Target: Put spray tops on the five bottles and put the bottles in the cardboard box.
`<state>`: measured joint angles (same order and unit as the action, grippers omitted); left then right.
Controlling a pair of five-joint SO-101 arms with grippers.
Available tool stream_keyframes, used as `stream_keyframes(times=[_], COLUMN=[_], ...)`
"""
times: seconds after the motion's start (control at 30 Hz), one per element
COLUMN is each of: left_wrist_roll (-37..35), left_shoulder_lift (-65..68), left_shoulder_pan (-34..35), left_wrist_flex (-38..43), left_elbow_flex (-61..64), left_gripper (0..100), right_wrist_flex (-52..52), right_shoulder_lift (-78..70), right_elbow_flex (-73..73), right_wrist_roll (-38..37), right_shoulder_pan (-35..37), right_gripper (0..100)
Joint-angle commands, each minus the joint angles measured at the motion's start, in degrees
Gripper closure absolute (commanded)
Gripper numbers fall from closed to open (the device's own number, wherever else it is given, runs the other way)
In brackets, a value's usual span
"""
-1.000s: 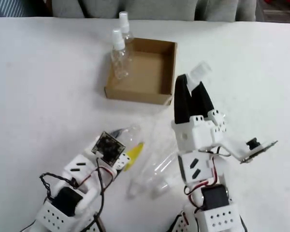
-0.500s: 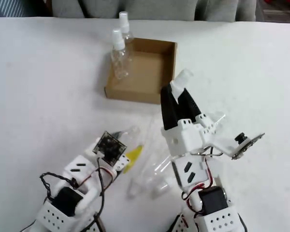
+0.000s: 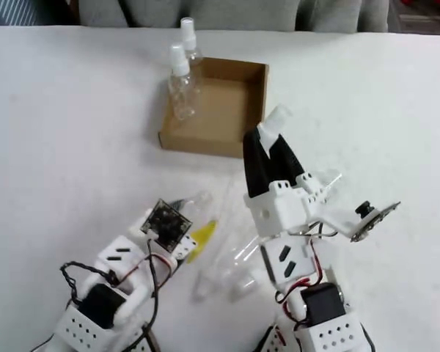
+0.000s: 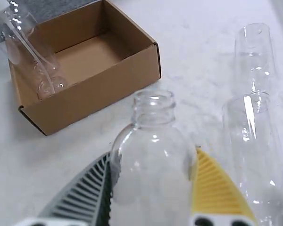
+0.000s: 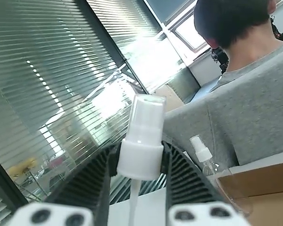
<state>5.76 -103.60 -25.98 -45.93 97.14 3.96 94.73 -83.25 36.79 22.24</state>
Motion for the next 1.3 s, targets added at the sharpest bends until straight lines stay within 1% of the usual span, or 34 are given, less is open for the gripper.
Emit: stream_keyframes(times=[0.0, 0.03, 0.13, 0.2, 0.43, 0.5, 0.6, 0.77, 0.93, 1.1, 1.27], left_wrist_roll=[0.1, 0.1, 0.1, 0.1, 0.1, 0.1, 0.1, 0.1, 0.1, 0.1, 0.1], left_shoulder_lift=[-0.4, -0.4, -0.4, -0.4, -0.5, -0.5, -0.5, -0.5, -0.5, -0.5, -0.5], left_shoulder_pan=[-0.7, -0.7, -0.7, -0.8, -0.8, -0.8, -0.8, -0.7, -0.7, -0.7, -0.9], left_wrist_flex=[0.0, 0.1, -0.1, -0.1, -0.1, -0.1, -0.1, -0.3, -0.3, -0.3, -0.3], left_elbow_flex=[-0.1, -0.1, -0.1, -0.1, -0.1, -0.1, -0.1, -0.1, -0.1, -0.1, -0.1], left_gripper=[98, 98, 98, 98, 98, 98, 98, 98, 98, 98, 98], right_wrist_flex=[-3.6, -5.5, -12.0, -15.0, -16.2, -17.6, -22.1, -35.8, -46.2, -50.4, -50.6], right_shoulder_lift=[0.0, 0.0, 0.0, 0.0, -1.2, -4.9, -14.2, -28.4, -35.9, -38.7, -39.3], right_elbow_flex=[-1.2, -2.3, -5.4, -6.6, -6.9, -5.5, -3.2, -1.6, -1.3, -1.2, 0.7], right_wrist_roll=[-0.4, -0.8, -5.5, -6.8, -6.8, -6.7, -6.7, -6.7, -6.7, -6.7, -6.7], right_shoulder_pan=[2.1, 2.6, 4.0, 4.1, 4.1, 3.9, 3.3, 0.3, -0.7, -0.7, -0.7], right_gripper=[98.3, 98.3, 98.3, 98.3, 98.3, 98.3, 98.3, 98.3, 98.3, 98.3, 98.3])
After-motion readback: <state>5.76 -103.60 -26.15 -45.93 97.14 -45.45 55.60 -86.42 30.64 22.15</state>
